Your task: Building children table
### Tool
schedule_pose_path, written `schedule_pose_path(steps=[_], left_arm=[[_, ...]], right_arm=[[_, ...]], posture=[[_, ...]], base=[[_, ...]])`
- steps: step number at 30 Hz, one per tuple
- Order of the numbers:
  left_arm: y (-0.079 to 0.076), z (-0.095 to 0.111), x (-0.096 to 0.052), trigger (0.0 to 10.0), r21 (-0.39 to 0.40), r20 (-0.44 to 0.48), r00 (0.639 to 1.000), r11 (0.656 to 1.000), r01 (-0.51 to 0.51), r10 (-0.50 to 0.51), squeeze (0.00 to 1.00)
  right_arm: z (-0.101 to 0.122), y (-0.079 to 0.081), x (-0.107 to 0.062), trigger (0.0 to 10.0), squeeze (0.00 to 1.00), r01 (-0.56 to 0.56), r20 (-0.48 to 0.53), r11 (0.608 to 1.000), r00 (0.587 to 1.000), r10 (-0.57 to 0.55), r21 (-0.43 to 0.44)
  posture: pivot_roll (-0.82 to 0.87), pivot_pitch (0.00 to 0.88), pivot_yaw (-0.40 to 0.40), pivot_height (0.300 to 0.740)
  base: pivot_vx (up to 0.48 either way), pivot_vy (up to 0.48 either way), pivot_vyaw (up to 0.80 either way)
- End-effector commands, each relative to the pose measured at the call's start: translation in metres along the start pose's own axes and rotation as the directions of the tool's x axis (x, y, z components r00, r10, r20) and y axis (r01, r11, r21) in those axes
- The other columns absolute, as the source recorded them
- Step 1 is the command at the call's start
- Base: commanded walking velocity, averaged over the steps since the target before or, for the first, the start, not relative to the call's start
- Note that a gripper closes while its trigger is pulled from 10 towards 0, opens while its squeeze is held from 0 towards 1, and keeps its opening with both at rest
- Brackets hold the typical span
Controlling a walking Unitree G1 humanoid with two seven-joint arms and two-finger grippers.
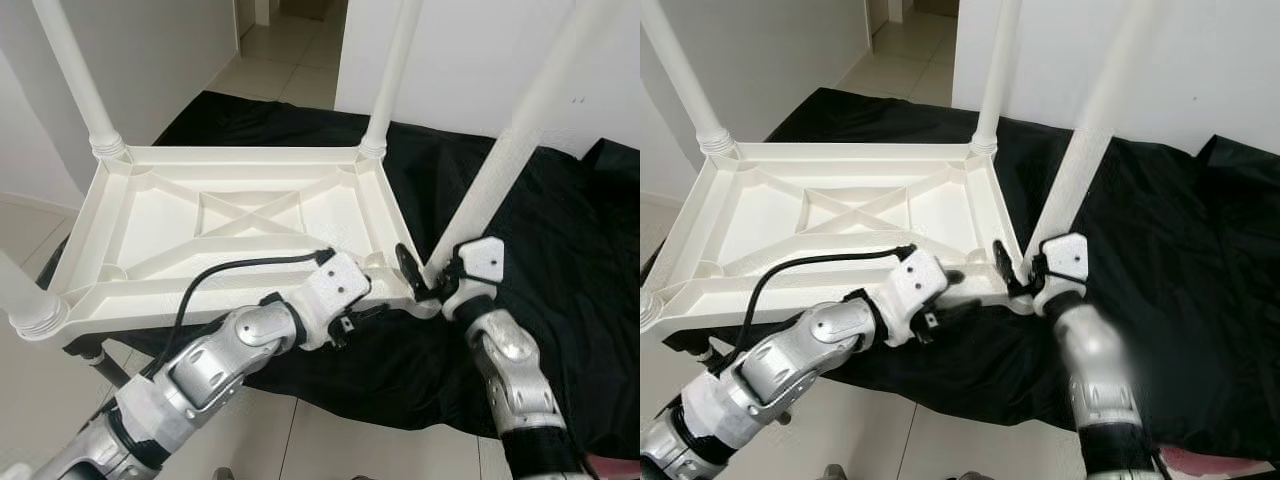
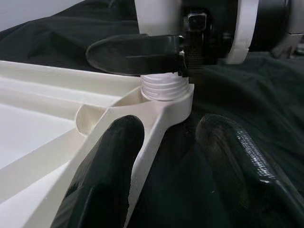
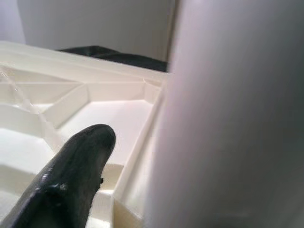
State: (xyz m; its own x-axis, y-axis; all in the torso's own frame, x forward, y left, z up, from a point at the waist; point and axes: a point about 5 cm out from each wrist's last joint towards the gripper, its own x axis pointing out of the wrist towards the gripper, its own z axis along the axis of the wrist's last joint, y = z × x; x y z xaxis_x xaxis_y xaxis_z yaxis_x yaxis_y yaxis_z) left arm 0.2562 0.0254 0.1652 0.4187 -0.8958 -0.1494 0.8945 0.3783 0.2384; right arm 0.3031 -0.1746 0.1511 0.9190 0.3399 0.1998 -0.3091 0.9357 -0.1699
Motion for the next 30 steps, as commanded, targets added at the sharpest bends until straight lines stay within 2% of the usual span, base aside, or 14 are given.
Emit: schedule_pose_path(steps=[1,2,3,4,5,17,18,19,23,29,30], left_arm=[[0.001,-0.001,0.0,10.0,0.017,-0.009,1.0,1.0,-0.001,0.001,0.0],[0.001,-0.001,0.0,10.0,0.017,-0.009,1.0,1.0,-0.001,0.001,0.0],[0.001,-0.001,0.0,10.0,0.018,-0.008,1.0,1.0,-0.005,0.005,0.0],[0.001,0.0,0.0,10.0,0.019,-0.007,1.0,1.0,-0.007,0.007,0.0],[0.001,0.0,-0.001,10.0,0.018,-0.007,1.0,1.0,-0.01,0.01,0.0],[0.002,-0.002,-0.004,10.0,0.016,-0.013,1.0,1.0,-0.008,0.008,0.0],[0.002,-0.002,-0.004,10.0,0.017,-0.013,1.0,1.0,-0.007,0.008,0.0],[0.003,-0.002,-0.004,10.0,0.018,-0.014,1.0,1.0,-0.007,0.007,0.0],[0.003,-0.002,-0.004,10.0,0.018,-0.014,1.0,1.0,-0.005,0.006,0.0],[0.002,-0.003,-0.003,10.0,0.02,-0.014,1.0,1.0,0.001,-0.001,0.0],[0.002,-0.003,-0.002,10.0,0.019,-0.014,1.0,1.0,0.003,-0.002,0.0]], right_arm=[[-0.004,0.004,0.003,3.8,0.0,-0.039,-0.013,0.999,0.999,0.039,0.001],[-0.004,0.004,0.003,3.8,0.0,-0.039,-0.013,0.999,0.999,0.039,0.001],[-0.006,0.004,0.005,2.2,0.0,-0.052,-0.02,0.999,0.998,0.052,0.0],[-0.006,0.004,0.005,2.2,0.0,-0.058,-0.026,0.998,0.998,0.058,0.001],[-0.009,0.004,0.004,0.0,0.0,-0.07,-0.032,0.998,0.997,0.07,0.004],[-0.024,0.002,-0.005,0.0,0.0,-0.09,-0.063,0.994,0.994,0.094,0.063],[-0.024,0.002,-0.006,3.5,0.0,-0.081,-0.067,0.994,0.994,0.086,0.073],[-0.024,0.002,-0.006,10.0,0.0,-0.072,-0.069,0.994,0.995,0.078,0.081],[-0.023,0.004,-0.006,10.0,0.0,-0.063,-0.072,0.994,0.995,0.07,0.094],[-0.019,0.014,-0.002,10.0,0.0,-0.004,-0.091,0.992,0.996,0.016,0.128],[-0.017,0.019,-0.002,10.0,0.0,0.035,-0.101,0.991,0.995,-0.022,0.128]], posture=[[0.01,0.077,-0.045,0.74],[0.01,0.077,-0.045,0.74],[0.01,0.082,-0.048,0.74],[0.01,0.082,-0.048,0.74],[0.01,0.082,-0.048,0.74],[0.02,0.093,-0.048,0.74],[0.02,0.093,-0.047,0.74],[0.02,0.094,-0.044,0.74],[0.01,0.094,-0.043,0.74],[0.0,0.098,-0.043,0.74],[0.0,0.099,-0.041,0.74]], base=[[0.0,0.0,0.0],[0.0,0.0,0.0],[0.0,0.0,0.0],[0.0,0.0,0.0],[0.0,0.0,0.0],[0.0,0.0,0.0],[0.0,0.0,0.0],[0.0,0.0,0.0],[0.0,0.0,0.0],[0.0,0.0,0.0],[0.0,0.0,0.0]])
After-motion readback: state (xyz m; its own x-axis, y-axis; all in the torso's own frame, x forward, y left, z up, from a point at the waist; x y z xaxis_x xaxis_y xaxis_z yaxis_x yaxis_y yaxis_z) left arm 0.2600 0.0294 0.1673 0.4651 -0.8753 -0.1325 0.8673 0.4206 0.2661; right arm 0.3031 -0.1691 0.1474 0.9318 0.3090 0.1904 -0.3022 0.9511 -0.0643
